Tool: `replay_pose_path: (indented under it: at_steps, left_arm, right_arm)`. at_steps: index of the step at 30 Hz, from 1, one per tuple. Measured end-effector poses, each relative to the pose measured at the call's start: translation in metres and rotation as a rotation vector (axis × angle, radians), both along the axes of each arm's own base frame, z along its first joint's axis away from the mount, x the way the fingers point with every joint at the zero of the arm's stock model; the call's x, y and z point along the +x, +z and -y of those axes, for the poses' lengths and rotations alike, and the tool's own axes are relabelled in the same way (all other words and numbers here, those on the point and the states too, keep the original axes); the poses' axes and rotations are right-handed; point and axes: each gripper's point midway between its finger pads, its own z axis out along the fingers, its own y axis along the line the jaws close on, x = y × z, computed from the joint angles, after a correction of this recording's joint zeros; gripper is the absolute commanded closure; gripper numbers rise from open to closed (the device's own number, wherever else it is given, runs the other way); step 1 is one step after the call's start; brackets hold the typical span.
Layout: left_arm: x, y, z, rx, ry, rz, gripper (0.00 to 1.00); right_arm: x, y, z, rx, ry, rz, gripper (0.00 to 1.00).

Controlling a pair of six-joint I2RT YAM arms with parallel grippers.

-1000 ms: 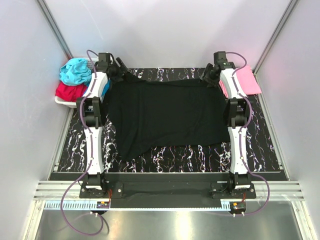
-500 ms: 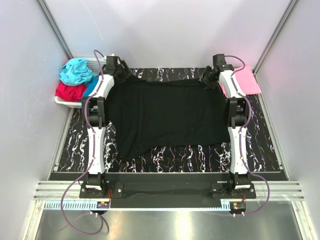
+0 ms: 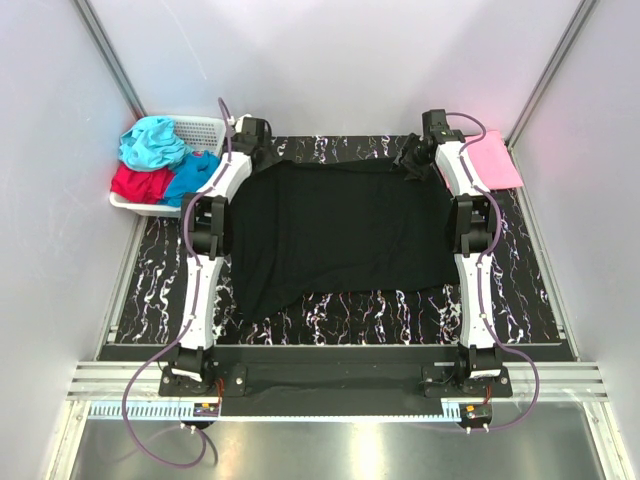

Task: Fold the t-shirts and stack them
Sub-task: Flatten the tshirt out

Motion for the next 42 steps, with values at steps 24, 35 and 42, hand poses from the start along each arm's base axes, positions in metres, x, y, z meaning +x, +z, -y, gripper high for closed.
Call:
replay_pose_path:
  at_steps: [24,35,42]
  left_arm:
    - [0.026,0.027,-0.027,-0.026,0.204,0.123,0.35]
    - [0.021,0.009,-0.034,-0.027,0.245,0.095,0.31]
    - [0.018,-0.005,-0.031,-0.119,0.285,0.073,0.31]
  right_arm:
    - [-0.003,0.001,-0.005,0.007,0.058,0.006,0.39]
    - [-0.006,0.001,-0.006,0.008,0.075,-0.002,0.39]
    - [-0.007,0.006,-0.012,0.042,0.097,0.002,0.39]
